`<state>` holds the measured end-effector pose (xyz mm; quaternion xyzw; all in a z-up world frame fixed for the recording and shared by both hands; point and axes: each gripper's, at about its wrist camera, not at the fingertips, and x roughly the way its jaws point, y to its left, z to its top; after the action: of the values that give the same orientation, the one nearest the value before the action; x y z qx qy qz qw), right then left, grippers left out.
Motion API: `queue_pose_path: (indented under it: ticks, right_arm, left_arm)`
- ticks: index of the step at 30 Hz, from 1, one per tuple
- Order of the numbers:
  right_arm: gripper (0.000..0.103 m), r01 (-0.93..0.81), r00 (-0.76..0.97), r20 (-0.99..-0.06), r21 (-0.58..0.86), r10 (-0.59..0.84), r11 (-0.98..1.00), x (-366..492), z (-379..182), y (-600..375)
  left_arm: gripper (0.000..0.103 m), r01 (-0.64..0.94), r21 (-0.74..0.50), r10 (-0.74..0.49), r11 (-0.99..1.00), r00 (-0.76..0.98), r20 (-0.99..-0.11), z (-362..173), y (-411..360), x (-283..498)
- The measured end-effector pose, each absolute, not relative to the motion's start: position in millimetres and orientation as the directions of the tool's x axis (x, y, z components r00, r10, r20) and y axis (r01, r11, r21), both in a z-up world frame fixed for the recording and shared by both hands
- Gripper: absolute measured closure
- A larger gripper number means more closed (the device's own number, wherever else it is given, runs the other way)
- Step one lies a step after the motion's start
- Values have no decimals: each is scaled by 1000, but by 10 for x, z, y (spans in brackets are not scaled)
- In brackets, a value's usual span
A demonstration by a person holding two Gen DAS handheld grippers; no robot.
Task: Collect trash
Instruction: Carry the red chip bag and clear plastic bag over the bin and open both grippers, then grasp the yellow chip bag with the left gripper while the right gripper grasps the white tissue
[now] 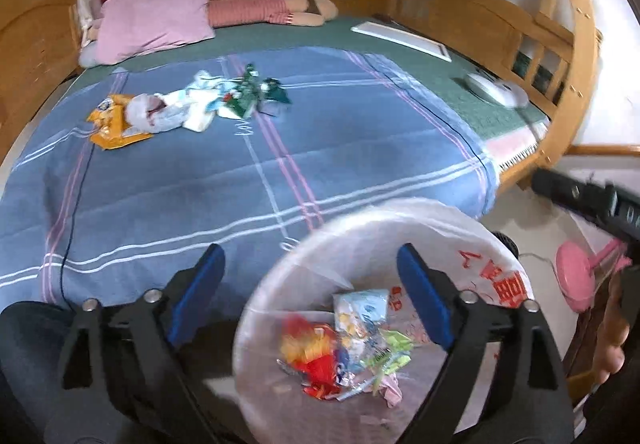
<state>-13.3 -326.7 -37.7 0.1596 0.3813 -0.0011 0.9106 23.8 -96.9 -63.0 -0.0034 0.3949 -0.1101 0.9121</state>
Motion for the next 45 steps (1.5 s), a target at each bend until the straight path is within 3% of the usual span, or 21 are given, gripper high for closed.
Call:
queue_pose_path:
  ticks: [7, 10, 12, 14, 18, 20, 22, 25, 27, 28, 33, 36, 40, 45]
  right_arm:
    - [29, 124, 677, -721, 309, 147, 943, 11, -556, -3196]
    - [30, 114, 665, -730, 307, 157, 945, 106, -609, -3133]
    - [30, 105, 660, -734, 299, 159, 948, 186, -638, -3069]
    - [30, 102, 652, -741, 293, 158, 951, 268, -678, -3021]
    - [29, 120, 623, -766, 295, 160, 948, 459, -786, -2982]
    - [30, 137, 613, -774, 301, 158, 944, 552, -818, -2984]
    - [29, 146, 607, -779, 305, 158, 941, 614, -836, -2992]
    - [29, 151, 591, -792, 293, 151, 944, 758, -891, -2953]
    - [29, 141, 587, -794, 291, 157, 946, 874, -913, -2883]
    - [29, 132, 586, -793, 296, 166, 946, 928, -918, -2842]
    - [29, 46, 601, -761, 337, 244, 940, 1338, -853, -2423]
    - [30, -61, 625, -726, 320, 285, 946, 1705, -768, -1982]
    - [30, -223, 602, -693, 330, 395, 917, 2270, -768, -1297]
    - [30, -318, 617, -682, 240, 392, 917, 2876, -772, -513]
  left_arm:
    - [13, -14, -213, -150, 977, 668, -729, -651, -147, 647]
    - [13, -133, -201, -50, 970, 705, -708, -589, 302, 945]
    - [22, -210, -197, 12, 958, 713, -701, -552, 606, 1210]
    - [47, -269, -213, 39, 939, 700, -713, -565, 896, 1547]
    - [45, -367, -181, 120, 912, 663, -739, -729, 1319, 2378]
    - [27, -380, -158, 136, 912, 641, -755, -841, 1443, 2744]
    - [19, -399, -150, 148, 904, 623, -768, -1000, 1555, 3025]
    - [19, -409, -165, 120, 898, 587, -800, -1261, 1646, 3208]
    - [37, -397, -175, 73, 901, 536, -841, -1438, 1667, 3289]
    - [51, -377, -174, 49, 910, 514, -856, -1499, 1663, 3313]
    - [73, -385, -187, 56, 903, 539, -840, -1335, 1645, 3059]
    - [75, -427, -239, 62, 872, 580, -812, -1140, 1648, 2707]
    - [75, -530, -257, 183, 808, 641, -746, -955, 1674, 2123]
    - [75, -640, -276, 282, 717, 628, -725, -966, 1807, 1704]
